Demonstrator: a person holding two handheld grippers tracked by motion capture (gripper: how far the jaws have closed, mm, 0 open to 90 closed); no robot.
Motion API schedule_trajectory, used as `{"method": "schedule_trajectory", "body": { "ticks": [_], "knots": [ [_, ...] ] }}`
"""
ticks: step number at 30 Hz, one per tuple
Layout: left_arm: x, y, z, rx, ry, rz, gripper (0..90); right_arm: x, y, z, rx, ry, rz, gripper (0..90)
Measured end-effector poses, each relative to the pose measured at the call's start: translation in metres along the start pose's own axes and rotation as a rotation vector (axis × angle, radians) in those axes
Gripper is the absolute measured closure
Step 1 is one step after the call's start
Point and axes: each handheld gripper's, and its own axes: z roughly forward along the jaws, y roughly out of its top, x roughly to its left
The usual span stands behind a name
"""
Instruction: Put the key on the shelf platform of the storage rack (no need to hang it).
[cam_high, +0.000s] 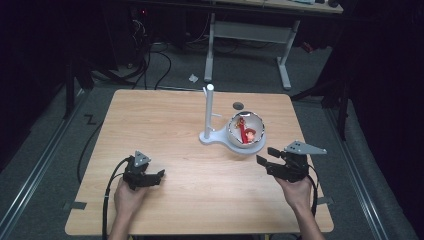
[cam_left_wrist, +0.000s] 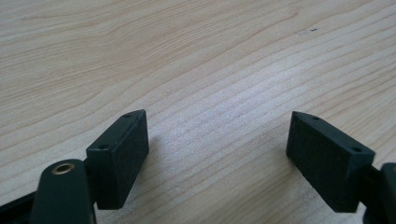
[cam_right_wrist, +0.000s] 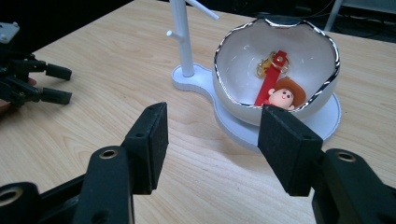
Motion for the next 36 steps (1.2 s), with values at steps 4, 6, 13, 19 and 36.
{"method": "schedule_trajectory", "body": {
  "ticks": [4, 6, 13, 19, 36],
  "knots": [
    [0.000, 0.000, 0.000, 0.000, 0.000, 0.000, 21.4, 0.003, -0.002, 0.008, 0.003, 0.015, 0.004, 43.1],
    [0.000, 0.000, 0.000, 0.000, 0.000, 0.000, 21.4, 0.003, -0.002, 0.010, 0.007, 0.020, 0.008, 43.1],
    [0.000, 0.000, 0.000, 0.000, 0.000, 0.000, 21.4, 0.007, -0.008, 0.027, 0.028, 0.039, 0.010, 43.1],
    [0.000, 0.000, 0.000, 0.000, 0.000, 0.001, 21.4, 0.010, -0.009, 0.035, 0.036, 0.041, 0.000, 43.1],
    [0.000, 0.000, 0.000, 0.000, 0.000, -0.001, 21.7, 0.015, -0.018, 0.060, 0.071, 0.062, 0.006, 43.1]
  ]
}}
